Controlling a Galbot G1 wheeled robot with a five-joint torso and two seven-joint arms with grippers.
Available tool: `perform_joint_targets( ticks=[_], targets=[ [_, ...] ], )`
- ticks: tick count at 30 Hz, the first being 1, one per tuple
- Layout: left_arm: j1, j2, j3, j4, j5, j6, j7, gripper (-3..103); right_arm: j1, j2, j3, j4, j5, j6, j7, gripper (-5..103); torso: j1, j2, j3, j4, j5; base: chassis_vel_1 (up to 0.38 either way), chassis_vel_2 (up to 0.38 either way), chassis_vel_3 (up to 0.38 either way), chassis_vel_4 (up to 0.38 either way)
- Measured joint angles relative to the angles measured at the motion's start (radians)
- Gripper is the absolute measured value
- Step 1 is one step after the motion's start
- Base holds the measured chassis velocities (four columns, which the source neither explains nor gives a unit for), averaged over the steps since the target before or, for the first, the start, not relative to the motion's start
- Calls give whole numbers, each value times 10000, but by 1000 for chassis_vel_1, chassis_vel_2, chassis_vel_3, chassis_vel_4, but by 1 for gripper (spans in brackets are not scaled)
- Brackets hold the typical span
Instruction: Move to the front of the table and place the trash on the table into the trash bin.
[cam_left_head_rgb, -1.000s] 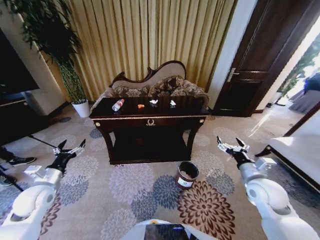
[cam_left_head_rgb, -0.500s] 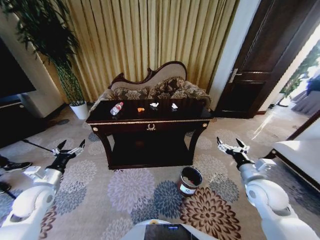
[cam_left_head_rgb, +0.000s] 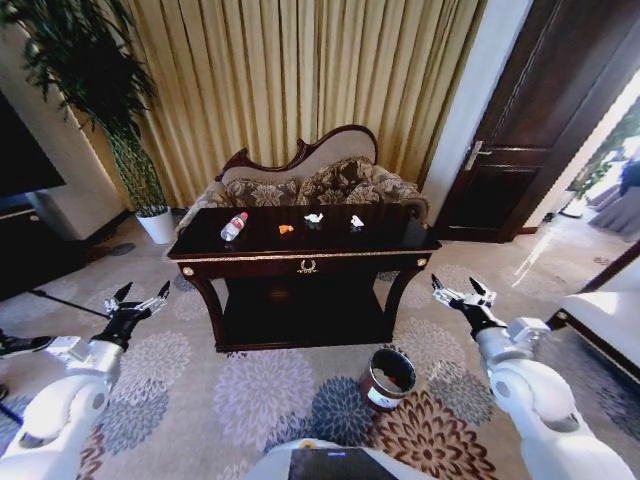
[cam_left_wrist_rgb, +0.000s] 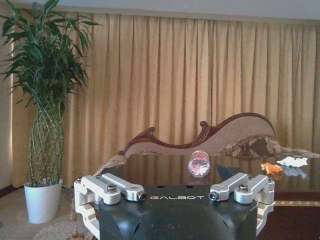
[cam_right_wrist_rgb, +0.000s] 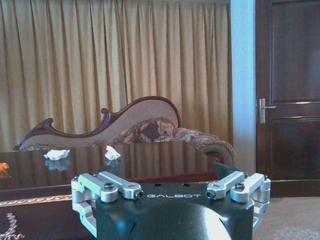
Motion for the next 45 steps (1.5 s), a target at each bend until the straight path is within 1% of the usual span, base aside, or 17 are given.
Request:
perform_joint_targets(
  ticks=[18,24,26,32,35,36,37,38,39,40,41,44,45],
  targets=[
    [46,-104,17,67,12,-126,99,100,-76,9,-2,34,-156,-94,0,100,1,-2,1,1,1,-169,169,178,-172],
    [83,-181,15,61,14,-135,126,100,-85,33,-19,98,-163,-170,0,100,4,-3,2,-1,1,-125,115,108,-125],
    [131,-196,-28,30,13,-134,127,100,-52,34,-20,122,-89,-195,0,100,5,-4,2,3,1,-41,31,36,-45],
    [214,-203,-84,-22,4,-129,127,100,-11,31,-5,278,67,-455,0,100,-3,0,-1,1,1,0,0,0,0],
    [242,-207,-132,-161,-11,29,115,100,52,27,-33,327,86,-465,0,100,-4,2,-2,0,0,0,0,0,0],
    [253,-206,-162,-249,-23,166,63,100,73,23,-42,346,90,-465,0,100,-3,2,-2,0,1,0,0,0,0],
    [272,-199,-217,-416,-111,439,-56,100,85,10,-44,382,92,-465,0,100,-3,1,-1,2,1,0,0,0,0],
    [272,-199,-217,-416,-111,439,-56,100,85,10,-44,382,92,-465,0,100,-3,1,-1,2,1,0,0,0,0],
    [278,-185,-247,-504,-161,575,-146,100,86,0,-40,403,93,-466,0,100,-2,0,0,1,1,0,0,0,0],
    [285,-144,-333,-710,-275,835,-325,100,85,-17,3,463,98,-470,0,100,0,-1,1,0,1,0,0,0,0],
    [285,-144,-333,-710,-275,835,-325,100,85,-17,3,463,98,-470,0,100,0,-1,1,0,1,0,0,0,0],
    [261,-4,-615,-1075,-539,1379,-511,100,82,-95,146,634,161,-491,0,100,1,-1,1,-1,1,0,0,0,0],
    [261,-4,-615,-1075,-539,1379,-511,100,82,-95,146,634,161,-491,0,100,1,-1,1,-1,1,0,0,0,0]
  ],
)
